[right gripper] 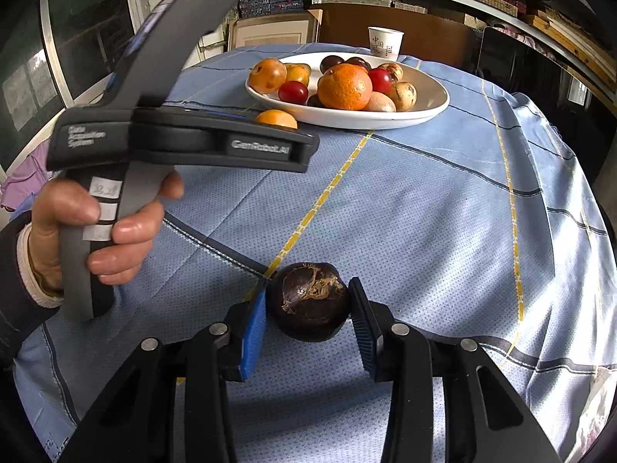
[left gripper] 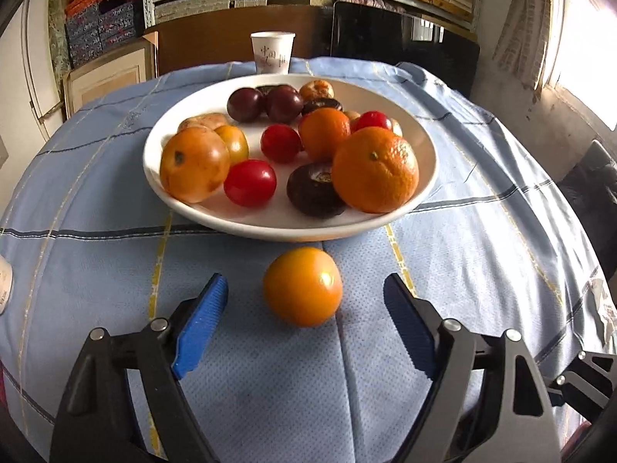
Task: Organize fruits
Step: 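Move the open left tool toward the orange tomato on the cloth, then close the left tool around the orange tomato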
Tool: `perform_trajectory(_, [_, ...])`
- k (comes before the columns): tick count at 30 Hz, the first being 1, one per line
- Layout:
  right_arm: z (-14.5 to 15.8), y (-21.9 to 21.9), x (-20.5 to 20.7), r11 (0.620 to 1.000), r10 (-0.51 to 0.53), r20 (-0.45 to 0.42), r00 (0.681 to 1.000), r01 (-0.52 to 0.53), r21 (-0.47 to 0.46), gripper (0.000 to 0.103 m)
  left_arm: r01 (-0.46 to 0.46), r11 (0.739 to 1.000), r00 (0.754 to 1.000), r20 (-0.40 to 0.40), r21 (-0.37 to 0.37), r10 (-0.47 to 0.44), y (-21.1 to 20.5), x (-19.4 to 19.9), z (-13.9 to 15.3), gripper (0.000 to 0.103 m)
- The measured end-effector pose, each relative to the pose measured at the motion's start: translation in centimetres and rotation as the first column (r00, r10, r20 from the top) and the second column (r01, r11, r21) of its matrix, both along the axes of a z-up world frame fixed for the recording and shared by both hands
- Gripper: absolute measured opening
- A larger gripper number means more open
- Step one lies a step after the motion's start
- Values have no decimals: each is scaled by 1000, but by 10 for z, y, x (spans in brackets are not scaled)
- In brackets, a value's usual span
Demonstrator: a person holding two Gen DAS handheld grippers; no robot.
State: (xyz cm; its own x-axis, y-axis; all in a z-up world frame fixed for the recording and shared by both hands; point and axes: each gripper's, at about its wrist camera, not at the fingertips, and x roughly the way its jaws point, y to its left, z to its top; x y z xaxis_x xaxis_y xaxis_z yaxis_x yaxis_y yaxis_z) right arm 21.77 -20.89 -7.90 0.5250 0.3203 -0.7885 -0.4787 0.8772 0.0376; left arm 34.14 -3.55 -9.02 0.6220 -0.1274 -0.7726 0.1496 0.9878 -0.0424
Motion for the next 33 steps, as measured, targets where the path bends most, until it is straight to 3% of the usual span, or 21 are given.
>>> perform_trajectory(16, [-1,0,-1,1000,1,4,1000,-1,-6,43,-47,999,999,-8,-10,47,8,0,-2,72])
perform_trajectory(28, [-1,1,-1,1000,1,5,1000,-1,-7,43,-69,997,998,1,-25,69,13,-1,-1,57])
perform_trajectory(30, [-1,1,-1,1000,1,5,1000,-1,-7,43,-57,998,998,4,-36,57,13,-2,0,48])
perform_trajectory(33, [-1,1,-1,1000,1,5,1000,-1,-7,43,-31,999,999,5,-28,31,9,-3,0,43])
